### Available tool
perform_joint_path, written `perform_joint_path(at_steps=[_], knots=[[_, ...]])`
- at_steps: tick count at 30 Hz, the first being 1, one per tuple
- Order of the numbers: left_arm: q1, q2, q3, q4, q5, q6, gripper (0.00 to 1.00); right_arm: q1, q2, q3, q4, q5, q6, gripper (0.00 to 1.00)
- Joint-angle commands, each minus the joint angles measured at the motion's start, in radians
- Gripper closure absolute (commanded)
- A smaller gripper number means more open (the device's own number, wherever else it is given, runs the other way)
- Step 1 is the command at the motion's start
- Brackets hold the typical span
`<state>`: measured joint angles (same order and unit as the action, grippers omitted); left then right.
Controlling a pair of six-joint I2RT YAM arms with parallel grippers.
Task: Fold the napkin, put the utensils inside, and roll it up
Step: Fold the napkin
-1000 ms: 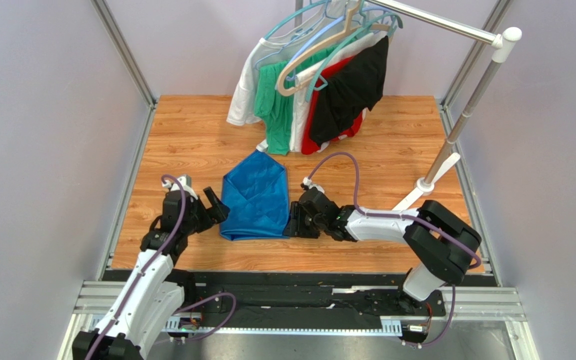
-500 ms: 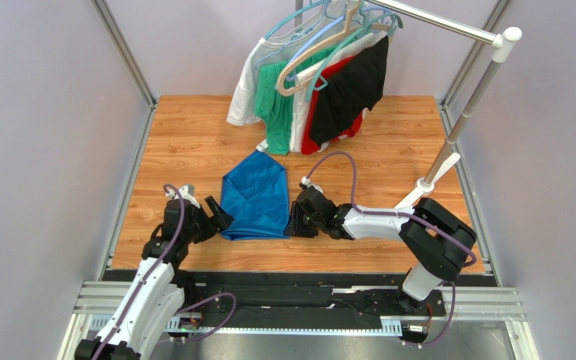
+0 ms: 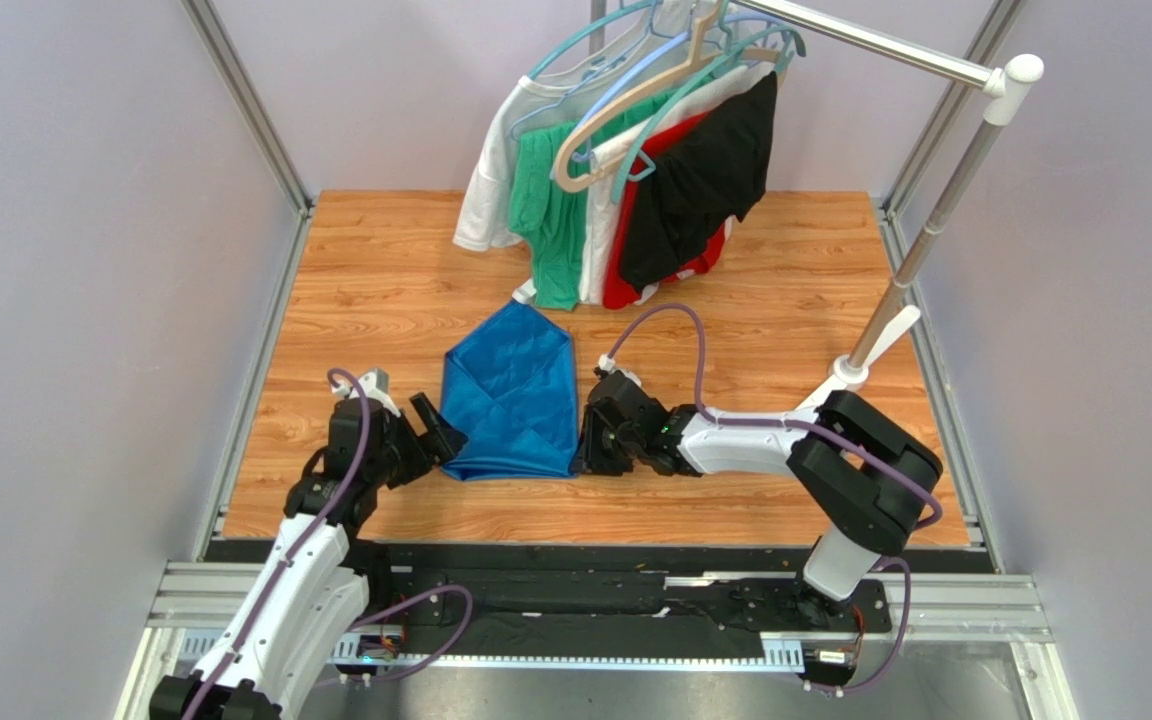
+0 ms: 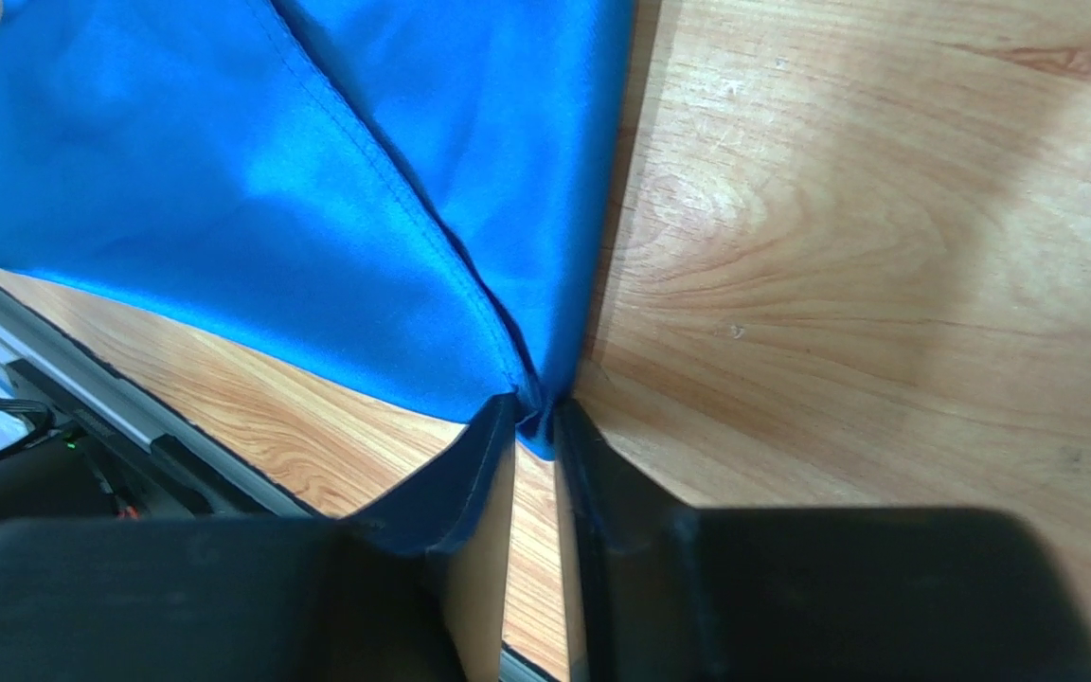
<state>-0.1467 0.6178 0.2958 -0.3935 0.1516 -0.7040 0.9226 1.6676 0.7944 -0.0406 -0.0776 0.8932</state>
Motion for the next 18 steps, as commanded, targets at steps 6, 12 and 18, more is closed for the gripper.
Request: perform_joint_path(at_steps=[6, 12, 18], knots=[[0.007, 0.017, -0.026, 0.022, 0.005, -0.038, 0.11, 0.004, 0.011, 0.034, -0.065, 0.05, 0.0, 1.0], [0.007, 0.069, -0.038, 0.073, 0.005, -0.061, 0.17, 0.005, 0.006, 0.035, -0.074, 0.058, -0.008, 1.0], [0.007, 0.079, -0.044, 0.111, 0.005, -0.058, 0.28, 0.005, 0.009, 0.037, -0.07, 0.05, -0.008, 1.0]])
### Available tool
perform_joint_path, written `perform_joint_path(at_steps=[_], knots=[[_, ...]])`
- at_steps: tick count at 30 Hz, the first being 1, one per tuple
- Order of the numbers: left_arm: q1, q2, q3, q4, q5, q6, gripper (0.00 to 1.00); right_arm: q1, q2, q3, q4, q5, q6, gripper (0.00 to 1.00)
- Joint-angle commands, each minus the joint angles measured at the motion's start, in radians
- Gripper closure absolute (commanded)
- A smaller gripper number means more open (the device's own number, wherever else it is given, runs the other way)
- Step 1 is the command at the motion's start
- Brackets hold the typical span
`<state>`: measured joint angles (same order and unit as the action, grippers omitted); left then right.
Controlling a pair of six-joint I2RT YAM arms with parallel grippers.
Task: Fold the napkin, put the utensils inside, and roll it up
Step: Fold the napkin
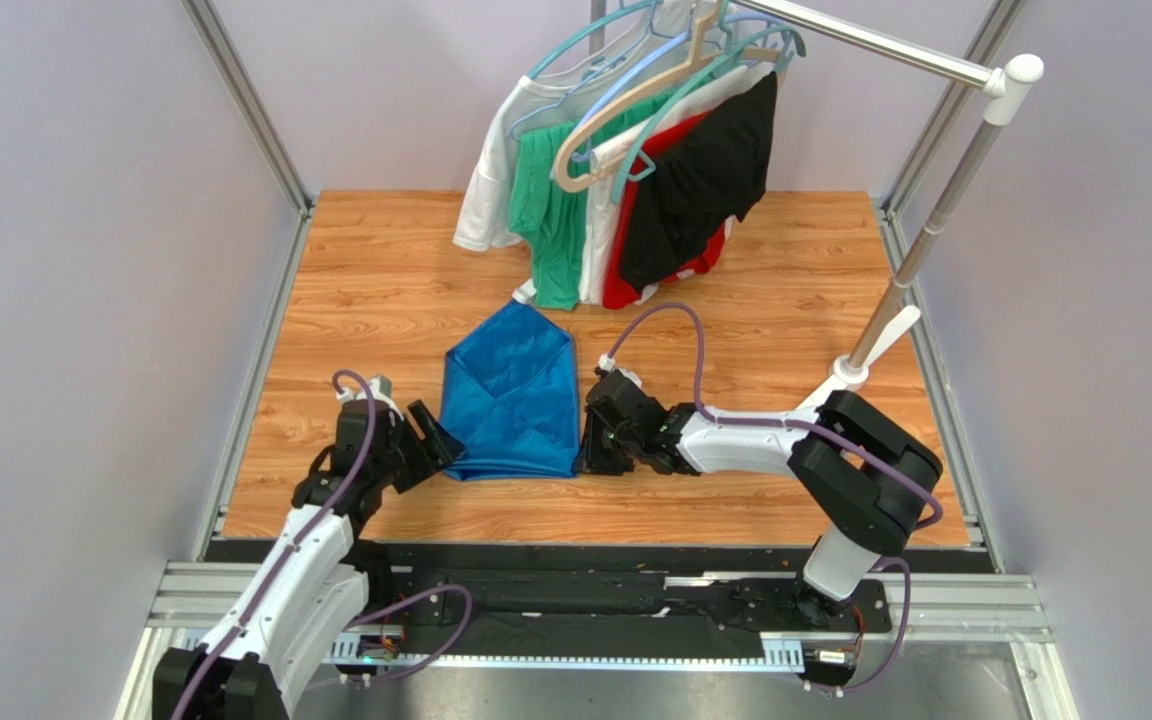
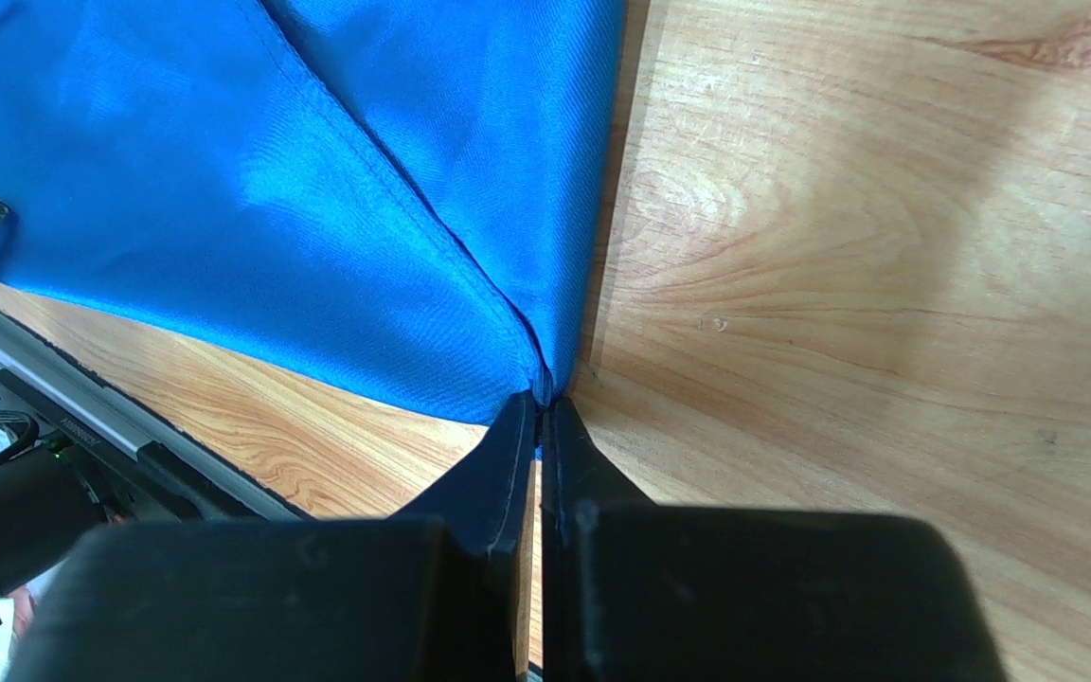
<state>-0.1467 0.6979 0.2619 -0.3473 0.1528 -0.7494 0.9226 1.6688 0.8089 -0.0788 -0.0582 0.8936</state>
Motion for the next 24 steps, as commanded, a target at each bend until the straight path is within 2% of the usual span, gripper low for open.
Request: perform_joint_path(at_steps=[1, 7, 15, 18, 19, 20, 21, 24], knots=[[0.007, 0.003, -0.012, 0.074, 0.002, -0.013, 0.28, 0.005, 0.008, 0.022, -0.032, 0.031, -0.008, 1.0], [0.007, 0.098, 0.014, 0.128, 0.008, 0.005, 0.31, 0.005, 0.0, 0.018, -0.029, 0.034, -0.013, 1.0], [0.007, 0.201, 0.056, 0.174, 0.002, 0.015, 0.43, 0.005, -0.001, 0.016, -0.018, 0.029, -0.012, 1.0], [0.007, 0.212, 0.062, 0.171, 0.025, 0.027, 0.5, 0.005, -0.001, 0.016, -0.022, 0.031, -0.013, 1.0], [0.007, 0.209, 0.06, 0.168, 0.028, 0.03, 0.54, 0.004, -0.003, 0.016, -0.022, 0.032, -0.015, 1.0], [0.007, 0.201, 0.059, 0.157, 0.034, 0.031, 0.65, 0.004, -0.004, 0.016, -0.021, 0.034, -0.012, 1.0], [0.007, 0.195, 0.057, 0.151, 0.042, 0.036, 0.68, 0.004, -0.006, 0.015, -0.022, 0.035, -0.013, 1.0], [0.007, 0.17, 0.05, 0.13, 0.062, 0.039, 0.7, 0.004, -0.011, 0.013, -0.024, 0.037, -0.015, 1.0]])
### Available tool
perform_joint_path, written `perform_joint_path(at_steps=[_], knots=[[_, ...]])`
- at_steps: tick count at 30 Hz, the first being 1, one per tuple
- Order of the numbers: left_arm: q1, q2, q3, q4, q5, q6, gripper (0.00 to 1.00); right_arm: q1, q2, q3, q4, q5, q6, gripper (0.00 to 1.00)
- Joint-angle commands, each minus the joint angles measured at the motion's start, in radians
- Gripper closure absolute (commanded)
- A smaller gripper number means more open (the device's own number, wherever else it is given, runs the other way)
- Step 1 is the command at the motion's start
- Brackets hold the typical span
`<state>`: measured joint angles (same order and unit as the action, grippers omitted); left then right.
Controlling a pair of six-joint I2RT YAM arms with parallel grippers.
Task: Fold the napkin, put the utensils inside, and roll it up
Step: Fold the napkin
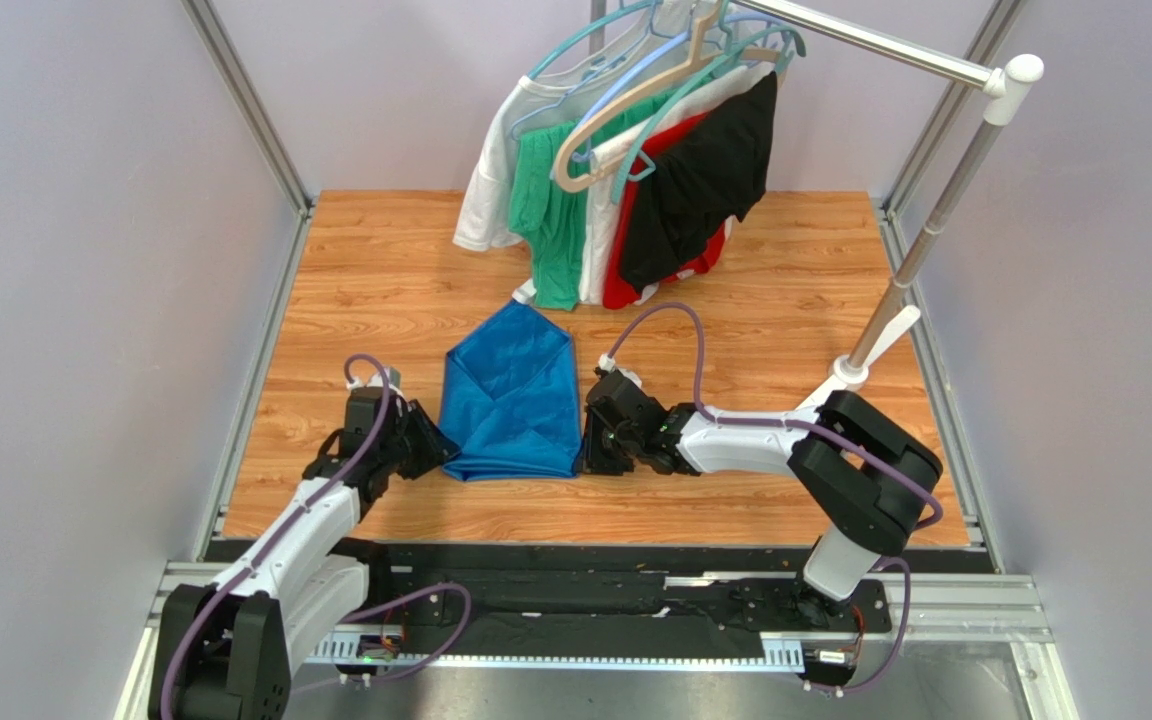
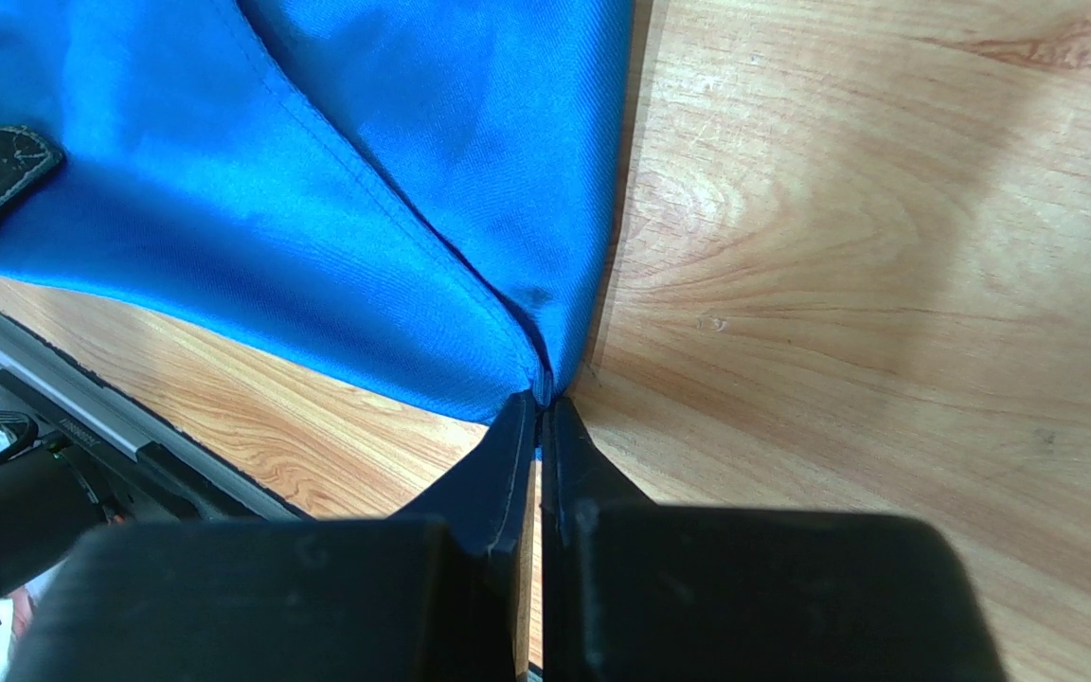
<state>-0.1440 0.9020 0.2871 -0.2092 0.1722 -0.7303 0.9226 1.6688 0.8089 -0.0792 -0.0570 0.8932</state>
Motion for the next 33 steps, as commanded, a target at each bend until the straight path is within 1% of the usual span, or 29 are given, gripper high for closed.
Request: perform_joint_path(at_steps=[1, 3, 5, 14, 17, 20, 24, 29, 33], knots=[[0.004, -0.043, 0.02, -0.01, 0.043, 0.02, 0.7, 0.004, -0.011, 0.013, -0.027, 0.037, -0.013, 1.0], [0.004, -0.064, 0.009, -0.015, 0.044, 0.022, 0.74, 0.002, -0.009, 0.015, -0.025, 0.037, -0.014, 1.0], [0.004, -0.069, 0.011, -0.028, 0.049, 0.025, 0.81, 0.004, -0.007, 0.016, -0.025, 0.037, -0.014, 1.0], [0.004, -0.031, 0.018, -0.012, 0.09, 0.049, 0.86, 0.004, -0.012, 0.015, -0.033, 0.054, -0.023, 1.0], [0.004, -0.018, 0.026, -0.018, 0.098, 0.054, 0.89, 0.004, -0.014, 0.013, -0.033, 0.055, -0.023, 1.0], [0.004, -0.017, 0.026, -0.019, 0.099, 0.055, 1.0, 0.004, -0.015, 0.015, -0.036, 0.055, -0.023, 1.0], [0.004, -0.018, 0.027, -0.021, 0.099, 0.058, 1.0, 0.004, -0.018, 0.01, -0.045, 0.055, -0.028, 1.0], [0.003, -0.02, 0.027, -0.022, 0.115, 0.069, 1.0, 0.002, -0.056, 0.007, -0.096, 0.144, -0.045, 1.0], [0.0, -0.034, 0.024, -0.036, 0.118, 0.069, 1.0, 0.002, -0.095, -0.008, -0.134, 0.172, -0.06, 1.0]])
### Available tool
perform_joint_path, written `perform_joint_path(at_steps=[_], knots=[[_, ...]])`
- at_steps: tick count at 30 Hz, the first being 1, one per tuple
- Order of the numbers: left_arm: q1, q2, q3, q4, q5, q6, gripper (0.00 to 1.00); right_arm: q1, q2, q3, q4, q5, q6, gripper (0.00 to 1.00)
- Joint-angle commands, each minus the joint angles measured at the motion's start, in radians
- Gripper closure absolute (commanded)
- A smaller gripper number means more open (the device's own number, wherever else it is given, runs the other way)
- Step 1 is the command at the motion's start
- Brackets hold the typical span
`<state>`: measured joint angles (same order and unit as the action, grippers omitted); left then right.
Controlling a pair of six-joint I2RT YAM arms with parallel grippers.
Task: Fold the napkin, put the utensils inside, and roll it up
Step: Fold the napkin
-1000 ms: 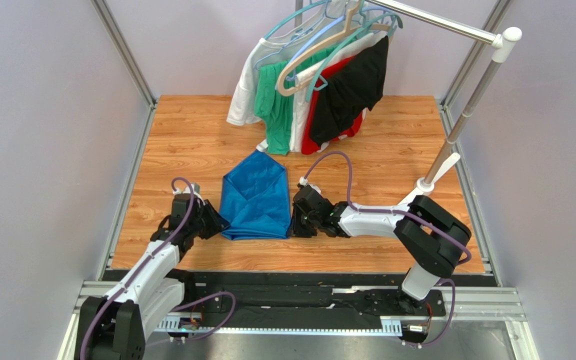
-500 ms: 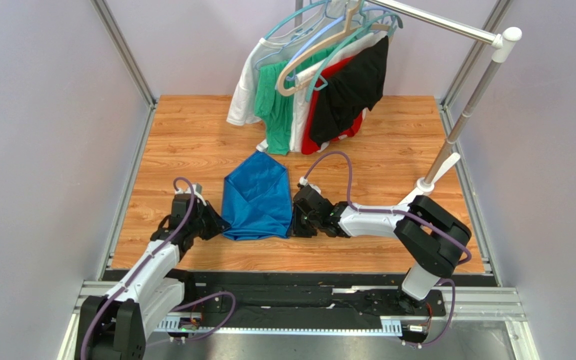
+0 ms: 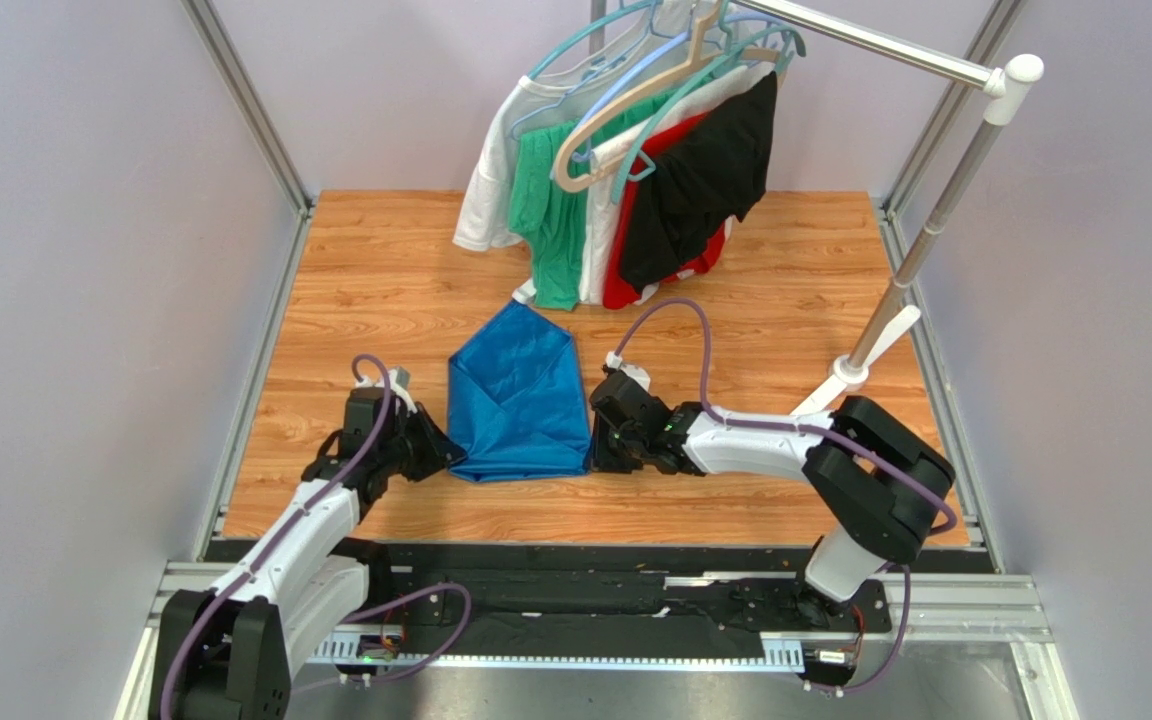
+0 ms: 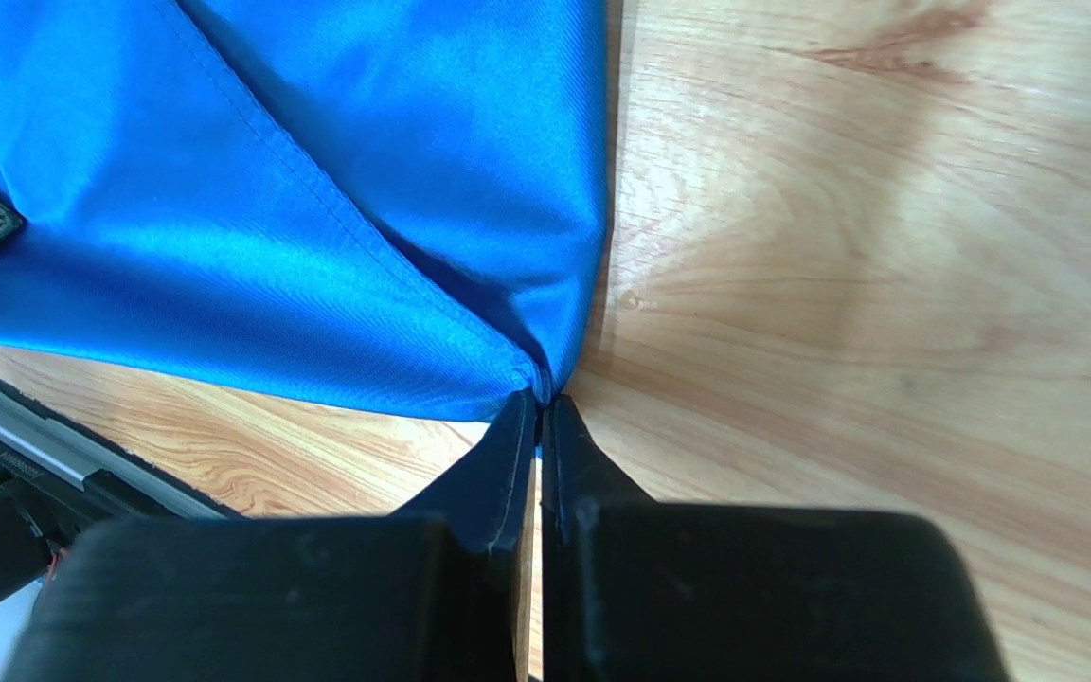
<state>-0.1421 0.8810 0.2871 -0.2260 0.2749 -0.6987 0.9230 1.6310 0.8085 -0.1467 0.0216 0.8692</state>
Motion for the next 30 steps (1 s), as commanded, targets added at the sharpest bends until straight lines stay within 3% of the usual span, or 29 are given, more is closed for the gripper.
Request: perform_joint_path(at_steps=[1, 12, 30], knots=[[-0.007, -0.019, 0.021, -0.027, 0.015, 0.038, 1.0, 0.002, -0.062, -0.011, -0.07, 0.093, -0.038, 1.0], [-0.142, -0.047, 0.026, -0.05, -0.072, 0.005, 1.0, 0.004, -0.117, -0.08, -0.063, 0.064, -0.015, 1.0], [-0.349, 0.127, 0.041, 0.096, -0.112, -0.045, 1.0, 0.02, -0.339, -0.252, -0.128, 0.109, 0.083, 1.0]])
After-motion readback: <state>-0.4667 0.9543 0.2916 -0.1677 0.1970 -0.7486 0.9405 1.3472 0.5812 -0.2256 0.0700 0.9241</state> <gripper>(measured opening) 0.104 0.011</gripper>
